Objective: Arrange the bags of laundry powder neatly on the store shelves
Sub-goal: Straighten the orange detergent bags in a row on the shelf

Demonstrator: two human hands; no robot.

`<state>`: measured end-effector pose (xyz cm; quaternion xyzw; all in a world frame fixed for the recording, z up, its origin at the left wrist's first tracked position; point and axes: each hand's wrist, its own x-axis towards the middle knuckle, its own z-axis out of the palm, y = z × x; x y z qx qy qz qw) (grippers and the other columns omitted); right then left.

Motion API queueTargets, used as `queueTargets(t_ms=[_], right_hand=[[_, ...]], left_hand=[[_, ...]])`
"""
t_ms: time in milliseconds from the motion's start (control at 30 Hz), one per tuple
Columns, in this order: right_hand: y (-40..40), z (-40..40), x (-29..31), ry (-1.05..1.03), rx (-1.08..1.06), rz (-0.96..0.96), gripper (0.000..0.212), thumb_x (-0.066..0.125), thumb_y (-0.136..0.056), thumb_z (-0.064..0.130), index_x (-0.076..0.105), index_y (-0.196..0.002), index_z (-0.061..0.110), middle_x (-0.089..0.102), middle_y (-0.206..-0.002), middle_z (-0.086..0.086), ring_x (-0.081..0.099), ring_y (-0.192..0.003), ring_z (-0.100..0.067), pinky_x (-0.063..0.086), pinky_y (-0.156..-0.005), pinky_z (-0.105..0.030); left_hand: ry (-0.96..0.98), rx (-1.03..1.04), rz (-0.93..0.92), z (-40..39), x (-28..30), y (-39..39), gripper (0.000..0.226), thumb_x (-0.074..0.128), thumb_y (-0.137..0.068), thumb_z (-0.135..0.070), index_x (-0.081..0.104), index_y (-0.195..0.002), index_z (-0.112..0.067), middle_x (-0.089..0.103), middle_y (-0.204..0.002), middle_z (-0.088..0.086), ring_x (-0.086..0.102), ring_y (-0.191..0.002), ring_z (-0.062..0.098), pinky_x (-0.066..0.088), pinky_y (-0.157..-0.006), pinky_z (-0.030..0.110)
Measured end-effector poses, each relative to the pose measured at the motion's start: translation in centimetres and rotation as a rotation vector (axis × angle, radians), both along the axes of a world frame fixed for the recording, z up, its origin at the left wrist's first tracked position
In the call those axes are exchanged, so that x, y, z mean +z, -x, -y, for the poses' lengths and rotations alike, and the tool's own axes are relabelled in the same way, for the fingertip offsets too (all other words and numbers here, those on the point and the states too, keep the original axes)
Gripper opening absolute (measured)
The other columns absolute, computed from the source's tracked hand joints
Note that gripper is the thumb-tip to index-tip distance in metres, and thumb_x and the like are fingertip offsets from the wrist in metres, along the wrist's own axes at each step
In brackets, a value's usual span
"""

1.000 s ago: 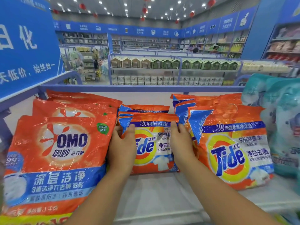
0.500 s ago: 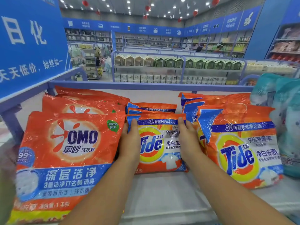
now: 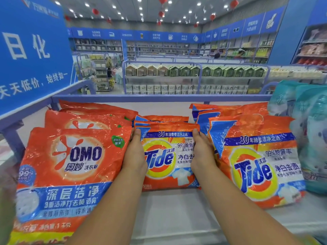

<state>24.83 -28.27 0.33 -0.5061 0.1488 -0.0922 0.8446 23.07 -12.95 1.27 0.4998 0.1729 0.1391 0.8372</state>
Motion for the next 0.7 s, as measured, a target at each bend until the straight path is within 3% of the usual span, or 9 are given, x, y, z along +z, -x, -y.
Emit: queueTargets(t_ms=[100,167,233,333,400,500,533,600,700], right_hand=[[1.3,0.4,0.5,0.054,0.014,0.011,0.025,0.057,-0.101,0.041,0.064,-0.121,0.029,0.076,-0.098,0.006,0.077,-0.076,-0.009,0.063,-0.06,-0.032],[2.8,1.0,0.7,0.221,0.06,0.032,0.018,0.046,-0.106,0.039,0.053,-0.122,0.041,0.064,-0.091,0.018,0.067,-0.058,0.012,0.052,-0.045,-0.014],[4.7,1.4,0.5,0.4,0.154,0.071,0.029,0.045,-0.107,0.034,0.042,-0.132,0.049,0.058,-0.104,0.024,0.062,-0.066,0.02,0.047,-0.048,-0.004],[8.6,2.8,0.2,0.444,0.327,0.121,0.036,0.052,-0.103,0.035,0.046,-0.135,0.052,0.067,-0.113,0.033,0.066,-0.098,0.011,0.055,-0.079,-0.014],[10.9,5.1,1.2,0.458,0.371,0.149,0.02,0.052,-0.102,0.034,0.064,-0.117,0.042,0.072,-0.097,0.035,0.068,-0.09,0.014,0.052,-0.076,-0.011],[12.6,10.2,3.7,0.551,0.202,0.244,0.021,0.052,-0.1,0.032,0.073,-0.096,0.031,0.08,-0.096,0.009,0.076,-0.084,-0.007,0.06,-0.077,-0.031],[12.5,12.4,4.3,0.617,0.086,0.274,0.023,0.052,-0.099,0.035,0.073,-0.094,0.028,0.08,-0.093,0.005,0.076,-0.081,-0.013,0.061,-0.074,-0.037],[11.1,17.1,4.3,0.876,-0.198,0.257,0.022,0.055,-0.1,0.044,0.072,-0.095,0.03,0.076,-0.092,0.005,0.071,-0.081,-0.018,0.058,-0.073,-0.043],[7.9,23.3,2.9,1.093,-0.417,0.118,0.044,0.053,-0.087,0.054,0.068,-0.116,0.024,0.066,-0.109,-0.007,0.062,-0.103,-0.028,0.05,-0.095,-0.049]], left_hand=[[-0.084,0.01,-0.012,-0.1,0.3,0.2,0.039,0.055,-0.099,-0.052,0.066,-0.126,-0.026,0.066,-0.129,-0.006,0.061,-0.123,0.023,0.049,-0.104,0.05],[-0.203,-0.02,-0.023,-0.2,0.4,1.3,0.035,0.052,-0.099,-0.054,0.062,-0.123,-0.03,0.063,-0.131,-0.005,0.06,-0.123,0.024,0.046,-0.108,0.051],[-0.358,0.053,-0.022,0.1,-0.1,2.6,0.021,0.06,-0.094,-0.055,0.056,-0.107,-0.039,0.068,-0.123,-0.008,0.065,-0.116,0.021,0.05,-0.105,0.051],[-0.667,0.226,0.058,1.8,-1.0,4.8,0.039,0.067,-0.091,-0.047,0.058,-0.127,-0.032,0.064,-0.129,-0.008,0.059,-0.123,0.016,0.044,-0.111,0.045],[-0.869,0.335,0.129,3.8,-0.8,6.1,0.054,0.067,-0.092,-0.043,0.052,-0.14,-0.023,0.052,-0.14,-0.005,0.046,-0.133,0.012,0.035,-0.114,0.032],[-0.894,0.209,0.263,7.5,0.4,6.6,0.023,0.066,-0.094,-0.038,0.064,-0.117,-0.032,0.062,-0.116,-0.02,0.054,-0.111,-0.004,0.035,-0.091,0.002],[-0.845,0.093,0.237,9.0,0.7,6.3,0.014,0.064,-0.095,-0.04,0.066,-0.107,-0.035,0.067,-0.107,-0.022,0.06,-0.102,-0.005,0.039,-0.082,0.001],[-0.774,-0.123,0.201,12.0,1.2,5.8,0.021,0.062,-0.092,-0.05,0.068,-0.103,-0.034,0.072,-0.097,-0.015,0.067,-0.092,-0.001,0.048,-0.075,0.011],[-0.638,-0.206,0.094,15.6,1.0,4.5,0.033,0.066,-0.086,-0.06,0.059,-0.109,-0.037,0.072,-0.103,-0.007,0.071,-0.092,0.016,0.059,-0.082,0.04]])
